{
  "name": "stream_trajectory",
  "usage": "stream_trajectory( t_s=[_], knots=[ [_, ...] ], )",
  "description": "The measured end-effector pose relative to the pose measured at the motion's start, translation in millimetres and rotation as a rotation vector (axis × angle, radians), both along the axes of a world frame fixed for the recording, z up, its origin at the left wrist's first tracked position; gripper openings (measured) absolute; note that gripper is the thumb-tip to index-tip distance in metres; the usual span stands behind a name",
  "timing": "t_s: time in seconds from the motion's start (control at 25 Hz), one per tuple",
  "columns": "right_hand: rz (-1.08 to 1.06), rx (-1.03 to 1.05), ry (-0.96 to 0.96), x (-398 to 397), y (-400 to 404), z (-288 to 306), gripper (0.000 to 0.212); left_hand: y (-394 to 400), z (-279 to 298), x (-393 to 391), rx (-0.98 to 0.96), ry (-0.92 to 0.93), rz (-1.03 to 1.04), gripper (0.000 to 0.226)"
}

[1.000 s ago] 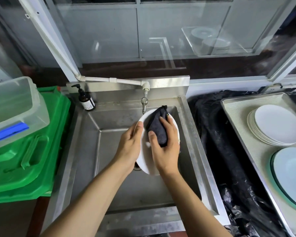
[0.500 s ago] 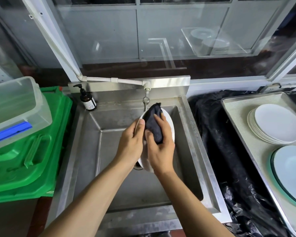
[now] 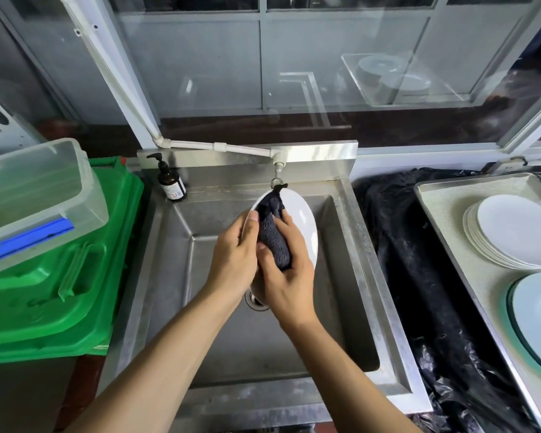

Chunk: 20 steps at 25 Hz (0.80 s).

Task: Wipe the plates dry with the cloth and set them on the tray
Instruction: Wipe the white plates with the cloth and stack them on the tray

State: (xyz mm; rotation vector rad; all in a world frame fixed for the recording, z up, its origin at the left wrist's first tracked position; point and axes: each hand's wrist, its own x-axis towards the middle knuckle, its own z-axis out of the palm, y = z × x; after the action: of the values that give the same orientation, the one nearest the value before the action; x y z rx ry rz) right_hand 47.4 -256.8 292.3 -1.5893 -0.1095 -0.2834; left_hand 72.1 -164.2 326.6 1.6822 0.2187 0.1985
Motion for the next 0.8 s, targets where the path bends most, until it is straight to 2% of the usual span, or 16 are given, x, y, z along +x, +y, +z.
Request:
stream_trajectory(
  t_s=[0.04,0.2,0.28,0.4,0.48,0.6,0.68,0.8],
  knots=[
    [-0.026,-0.023,0.002,6,-6,-1,0.046,3,-1,-1,0.009,-0.009,-0.001,0.028],
    [-0.2,0.026,0.204,24,-31,-1,0.042,4,1,-11,0.063,-0.06,-0.057,0.027],
    [-0.164,-0.005,0.107,19,-20,4,0.042,0,4,-10,0.099,-0.069,-0.066,0.027],
    [0.011,-0.071,-0.074,11,-7,6,0.046,-1,8,-6,-0.001,-0.038,-0.04,0.028],
    [-0.01,-0.047,-0.024,18,-16,5,0.044,1,5,-6,-0.004,-0.048,-0.055,0.026],
    [-0.159,0.033,0.178,23,-32,3,0.04,1,-2,-8,0.038,-0.048,-0.04,0.031],
    [-0.12,0.032,0.142,13,-24,5,0.041,-4,-2,-7,0.019,-0.032,-0.012,0.027],
    [0.048,0.006,0.014,-16,-2,4,0.048,-9,1,-2,-0.119,0.037,0.02,0.029]
  ],
)
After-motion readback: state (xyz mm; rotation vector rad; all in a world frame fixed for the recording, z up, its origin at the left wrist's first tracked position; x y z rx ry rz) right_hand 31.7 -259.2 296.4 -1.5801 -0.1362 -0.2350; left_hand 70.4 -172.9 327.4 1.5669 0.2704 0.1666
